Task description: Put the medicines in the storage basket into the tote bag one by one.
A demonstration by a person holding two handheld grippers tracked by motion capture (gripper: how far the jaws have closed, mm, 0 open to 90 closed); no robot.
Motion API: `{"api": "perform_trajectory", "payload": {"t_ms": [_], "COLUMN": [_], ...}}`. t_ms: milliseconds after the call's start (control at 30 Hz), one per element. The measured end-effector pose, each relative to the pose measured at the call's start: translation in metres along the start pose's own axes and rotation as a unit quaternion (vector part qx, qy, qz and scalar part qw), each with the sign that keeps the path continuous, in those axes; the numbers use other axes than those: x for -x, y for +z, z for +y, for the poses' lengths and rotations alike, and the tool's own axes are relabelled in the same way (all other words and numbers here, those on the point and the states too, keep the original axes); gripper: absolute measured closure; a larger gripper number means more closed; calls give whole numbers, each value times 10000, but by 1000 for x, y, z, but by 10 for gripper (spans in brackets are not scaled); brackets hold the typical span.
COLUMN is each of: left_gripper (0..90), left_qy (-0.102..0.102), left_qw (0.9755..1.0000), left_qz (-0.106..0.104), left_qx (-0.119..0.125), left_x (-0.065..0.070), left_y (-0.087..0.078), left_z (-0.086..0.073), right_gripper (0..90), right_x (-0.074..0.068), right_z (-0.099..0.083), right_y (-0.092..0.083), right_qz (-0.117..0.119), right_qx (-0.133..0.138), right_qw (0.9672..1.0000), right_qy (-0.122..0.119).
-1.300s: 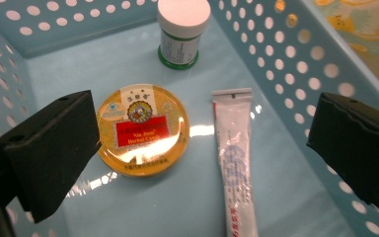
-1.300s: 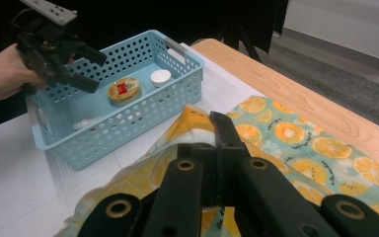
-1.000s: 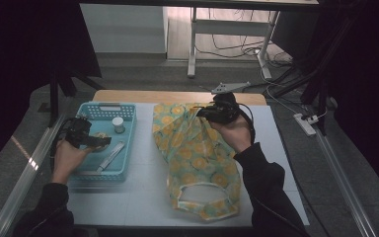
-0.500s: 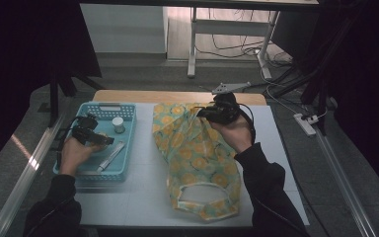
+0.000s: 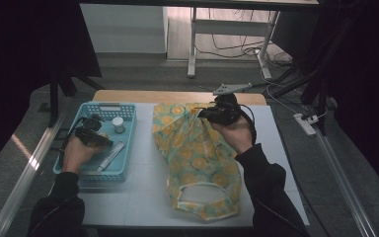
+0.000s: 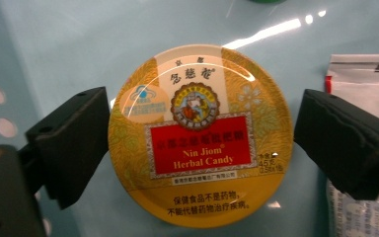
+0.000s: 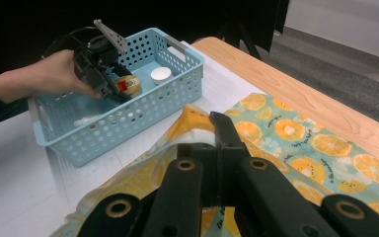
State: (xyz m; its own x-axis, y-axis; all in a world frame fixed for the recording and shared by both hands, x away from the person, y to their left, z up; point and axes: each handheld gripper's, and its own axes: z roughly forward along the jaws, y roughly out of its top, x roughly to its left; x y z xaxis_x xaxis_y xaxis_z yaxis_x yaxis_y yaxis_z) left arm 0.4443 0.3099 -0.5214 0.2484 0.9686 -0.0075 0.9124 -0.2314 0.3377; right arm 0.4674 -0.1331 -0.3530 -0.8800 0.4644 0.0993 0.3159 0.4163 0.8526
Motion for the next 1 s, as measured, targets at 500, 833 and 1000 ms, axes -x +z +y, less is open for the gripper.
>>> {"api": "perform_trajectory", "payload": {"t_ms": [500, 833, 1000], "left_gripper": [205, 206, 205], "left_qy": [-63, 111, 485], "left_qw": [9998, 9975, 9945], "left_qz": [-187, -533, -585], "left_qx": [-32, 449, 725], "left_x": [-3, -4, 0], "left_y": [-3, -22, -39], "left_z": [-1, -4, -6], "right_gripper": [900, 900, 900], "right_x": [0, 1, 1], "right_z": [0, -1, 1], "right_y": [1, 2, 2], "right_qz": [-17, -15, -23], "right_qx": [-11, 2, 15], "right_qw": [10000, 10000, 10000], "right_qy": [7, 21, -1]}}
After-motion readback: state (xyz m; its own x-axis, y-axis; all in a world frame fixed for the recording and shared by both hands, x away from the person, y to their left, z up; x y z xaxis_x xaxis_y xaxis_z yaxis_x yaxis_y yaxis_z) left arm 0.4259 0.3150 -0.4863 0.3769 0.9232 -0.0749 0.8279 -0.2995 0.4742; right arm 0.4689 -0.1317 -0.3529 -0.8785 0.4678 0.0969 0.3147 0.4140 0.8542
